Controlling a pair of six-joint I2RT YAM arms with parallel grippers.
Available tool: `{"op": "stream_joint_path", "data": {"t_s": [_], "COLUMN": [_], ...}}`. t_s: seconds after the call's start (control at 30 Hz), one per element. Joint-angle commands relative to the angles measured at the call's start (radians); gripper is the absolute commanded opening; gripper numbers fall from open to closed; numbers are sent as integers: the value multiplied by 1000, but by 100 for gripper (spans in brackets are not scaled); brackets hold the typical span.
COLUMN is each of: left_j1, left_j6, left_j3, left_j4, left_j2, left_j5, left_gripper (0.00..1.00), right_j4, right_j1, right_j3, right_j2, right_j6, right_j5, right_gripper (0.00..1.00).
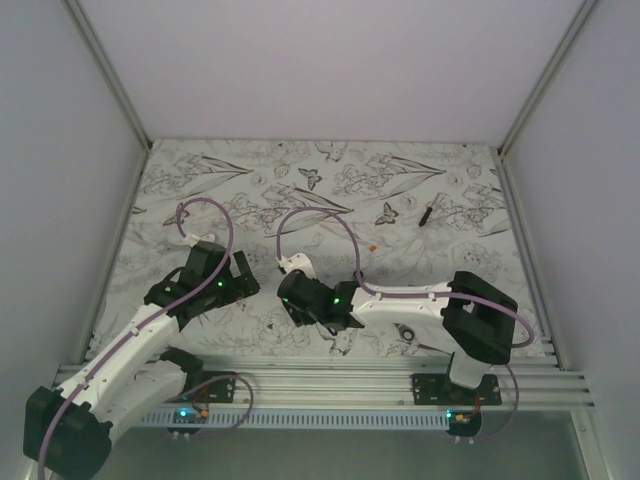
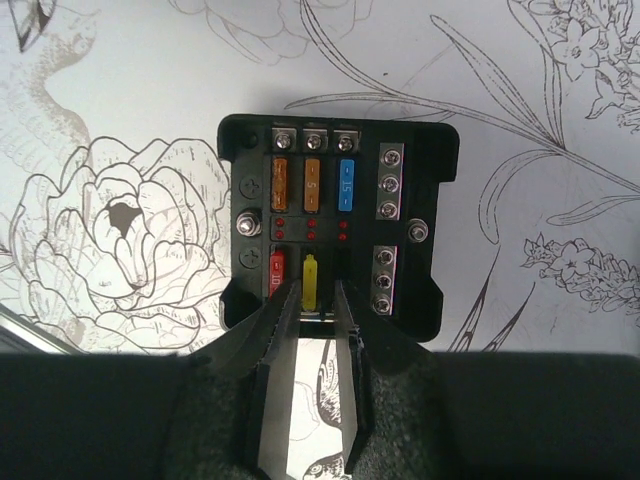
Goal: Snap on the fuse box
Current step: Install the fuse at the fuse box base.
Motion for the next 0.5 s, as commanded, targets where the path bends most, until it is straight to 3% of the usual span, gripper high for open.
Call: {"op": "stream_joint_path", "data": {"t_s": [0.0,0.47], "left_j1": [9,10], "left_j6": [-8,-11], "left_j3": [-12,-7], "left_j4": [-32,-28], "left_j2": [-5,18], "left_j5": [14,28], "left_gripper": [100,100], "right_j4": [-8,-15], "right_j1": [12,-57], "right_j3": [29,45], "right_j2": [-55,-39], "right_j6": [5,17], "right_j5": [8,-83], "right_gripper": [28,27]}}
